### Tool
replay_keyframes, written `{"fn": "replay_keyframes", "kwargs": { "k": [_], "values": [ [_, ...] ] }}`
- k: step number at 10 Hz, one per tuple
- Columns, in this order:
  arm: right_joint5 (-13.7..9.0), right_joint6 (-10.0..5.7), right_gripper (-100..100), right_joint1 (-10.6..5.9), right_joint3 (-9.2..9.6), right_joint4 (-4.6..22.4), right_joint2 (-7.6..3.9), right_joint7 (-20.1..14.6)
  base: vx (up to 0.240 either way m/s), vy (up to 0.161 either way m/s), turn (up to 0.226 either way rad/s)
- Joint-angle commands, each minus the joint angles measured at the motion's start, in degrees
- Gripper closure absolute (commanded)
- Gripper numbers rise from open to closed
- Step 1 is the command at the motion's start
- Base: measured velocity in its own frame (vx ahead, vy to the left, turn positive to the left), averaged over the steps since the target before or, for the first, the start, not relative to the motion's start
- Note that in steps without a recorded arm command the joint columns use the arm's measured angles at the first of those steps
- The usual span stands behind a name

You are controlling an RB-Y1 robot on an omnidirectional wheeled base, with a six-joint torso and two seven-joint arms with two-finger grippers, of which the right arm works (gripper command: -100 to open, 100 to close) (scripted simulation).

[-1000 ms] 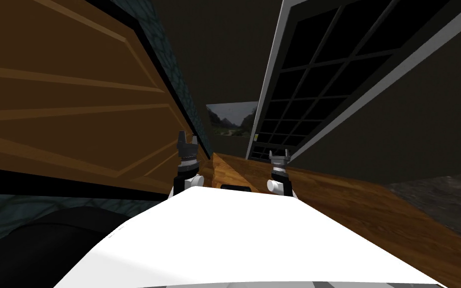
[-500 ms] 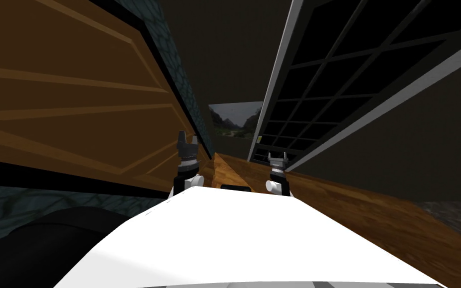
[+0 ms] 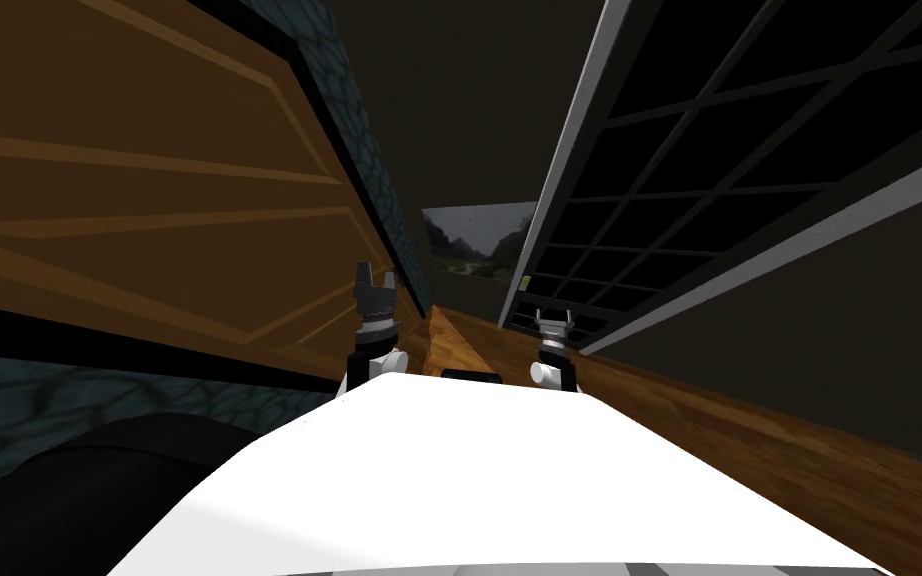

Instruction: Pull the door open

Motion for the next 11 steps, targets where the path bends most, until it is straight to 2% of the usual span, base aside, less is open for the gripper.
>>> {"fn": "replay_keyframes", "kwargs": {
  "k": [1,11],
  "values": [
    [-1.22,-0.91,-100,-0.67,0.12,2.52,-0.14,-1.93,0.084,-0.05,0.122],
    [-8.48,-4.85,-100,-4.18,0.5,15.54,-0.7,-12.2,0.084,-0.057,0.115]
  ]
}}
